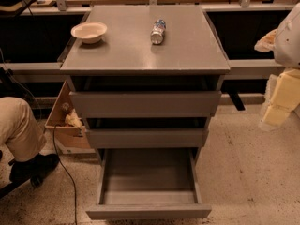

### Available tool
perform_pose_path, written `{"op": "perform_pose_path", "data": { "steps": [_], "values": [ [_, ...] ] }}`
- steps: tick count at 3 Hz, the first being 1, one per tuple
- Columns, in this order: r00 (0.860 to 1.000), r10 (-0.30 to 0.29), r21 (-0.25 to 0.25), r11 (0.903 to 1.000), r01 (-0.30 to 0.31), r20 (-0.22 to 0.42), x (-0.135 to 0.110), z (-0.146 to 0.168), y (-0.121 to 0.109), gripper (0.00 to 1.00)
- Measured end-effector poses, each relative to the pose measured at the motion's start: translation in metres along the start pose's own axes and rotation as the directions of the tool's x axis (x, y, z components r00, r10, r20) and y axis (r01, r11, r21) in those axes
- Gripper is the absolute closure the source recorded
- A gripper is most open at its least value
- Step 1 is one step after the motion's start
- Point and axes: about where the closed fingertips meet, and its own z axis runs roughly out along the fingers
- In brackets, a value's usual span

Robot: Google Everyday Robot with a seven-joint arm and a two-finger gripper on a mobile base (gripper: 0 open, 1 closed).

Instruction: Place redbull can into bottom drawer

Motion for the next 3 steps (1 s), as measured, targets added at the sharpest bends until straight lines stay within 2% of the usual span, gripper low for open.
{"op": "perform_pose_path", "data": {
  "steps": [1, 2, 3],
  "values": [
    [1.000, 0.000, 0.000, 1.0000, 0.000, 0.000, 0.000, 0.000, 0.000, 0.00],
    [0.999, 0.013, 0.031, 0.9994, -0.014, 0.032, -0.010, 0.010, -0.020, 0.00],
    [0.998, 0.007, 0.054, 0.9985, -0.011, 0.066, -0.030, 0.032, -0.053, 0.00]
  ]
}}
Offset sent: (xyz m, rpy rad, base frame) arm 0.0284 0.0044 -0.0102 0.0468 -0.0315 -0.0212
